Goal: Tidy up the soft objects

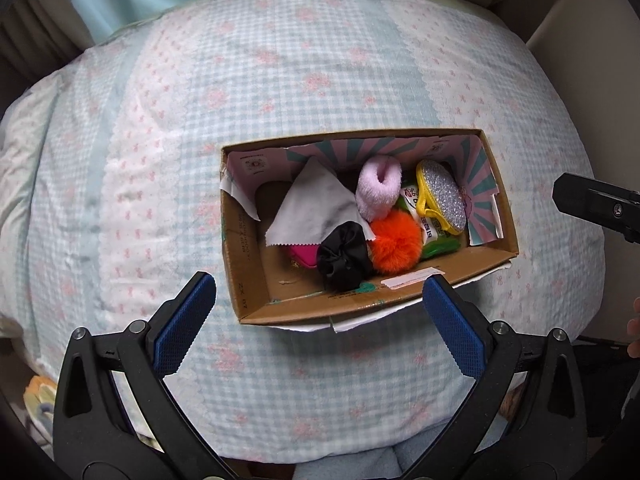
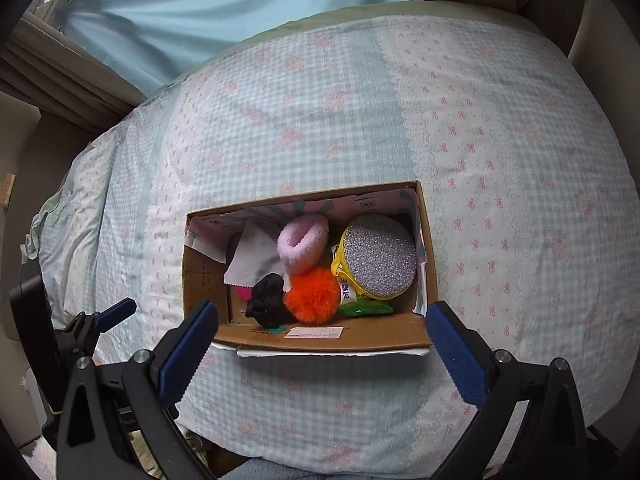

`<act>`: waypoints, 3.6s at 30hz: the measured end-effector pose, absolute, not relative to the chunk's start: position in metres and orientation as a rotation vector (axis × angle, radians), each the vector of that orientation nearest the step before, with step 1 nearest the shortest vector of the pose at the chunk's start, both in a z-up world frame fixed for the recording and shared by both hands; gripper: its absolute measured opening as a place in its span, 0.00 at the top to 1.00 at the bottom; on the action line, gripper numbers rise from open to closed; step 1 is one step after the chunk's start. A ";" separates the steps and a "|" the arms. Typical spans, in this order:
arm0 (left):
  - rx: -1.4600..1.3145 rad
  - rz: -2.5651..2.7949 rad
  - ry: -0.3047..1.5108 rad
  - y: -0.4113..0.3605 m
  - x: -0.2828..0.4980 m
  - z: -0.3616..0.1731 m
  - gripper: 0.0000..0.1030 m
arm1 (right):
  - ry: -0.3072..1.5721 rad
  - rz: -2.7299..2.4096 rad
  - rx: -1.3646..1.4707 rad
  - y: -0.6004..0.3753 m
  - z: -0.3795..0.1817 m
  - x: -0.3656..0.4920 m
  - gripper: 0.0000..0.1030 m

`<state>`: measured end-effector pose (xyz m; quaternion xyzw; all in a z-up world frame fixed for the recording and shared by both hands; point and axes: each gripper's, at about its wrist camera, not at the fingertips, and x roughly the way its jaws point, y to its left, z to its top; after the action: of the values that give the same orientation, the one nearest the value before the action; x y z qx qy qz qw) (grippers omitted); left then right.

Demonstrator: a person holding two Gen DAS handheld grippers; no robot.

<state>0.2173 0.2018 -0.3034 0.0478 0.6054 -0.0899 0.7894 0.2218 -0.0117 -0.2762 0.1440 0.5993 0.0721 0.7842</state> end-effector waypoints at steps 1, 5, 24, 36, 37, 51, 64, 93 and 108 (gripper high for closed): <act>0.098 -0.188 1.288 0.201 0.214 -0.294 0.00 | 1.273 0.156 0.308 -0.016 -0.267 0.218 0.00; 0.076 -0.159 1.191 0.194 0.199 -0.244 0.00 | 1.160 0.133 0.289 -0.035 -0.218 0.198 0.00; 0.019 -0.067 0.611 0.120 0.073 -0.042 0.00 | 0.711 0.025 0.042 -0.103 -0.053 0.076 0.00; 0.049 -0.056 0.563 0.108 0.054 -0.037 0.00 | 0.672 -0.019 0.062 -0.127 -0.048 0.059 0.00; 0.051 -0.058 0.562 0.107 0.054 -0.037 0.00 | 0.670 -0.019 0.066 -0.128 -0.048 0.058 0.00; 0.055 -0.062 0.558 0.111 0.062 -0.041 0.00 | 0.671 -0.026 0.070 -0.127 -0.051 0.061 0.00; 0.072 -0.065 0.542 0.109 0.065 -0.041 0.00 | 0.650 -0.031 0.064 -0.124 -0.048 0.063 0.00; 0.089 -0.060 0.507 0.107 0.062 -0.034 0.00 | 0.617 -0.037 0.052 -0.119 -0.041 0.065 0.00; 0.099 -0.029 0.403 0.109 0.055 -0.026 0.00 | 0.620 -0.033 0.051 -0.117 -0.039 0.069 0.00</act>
<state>0.0552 0.1088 -0.0259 0.0491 0.1999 -0.0144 0.9785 0.0690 -0.1166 -0.0392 0.0251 0.3048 -0.0164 0.9519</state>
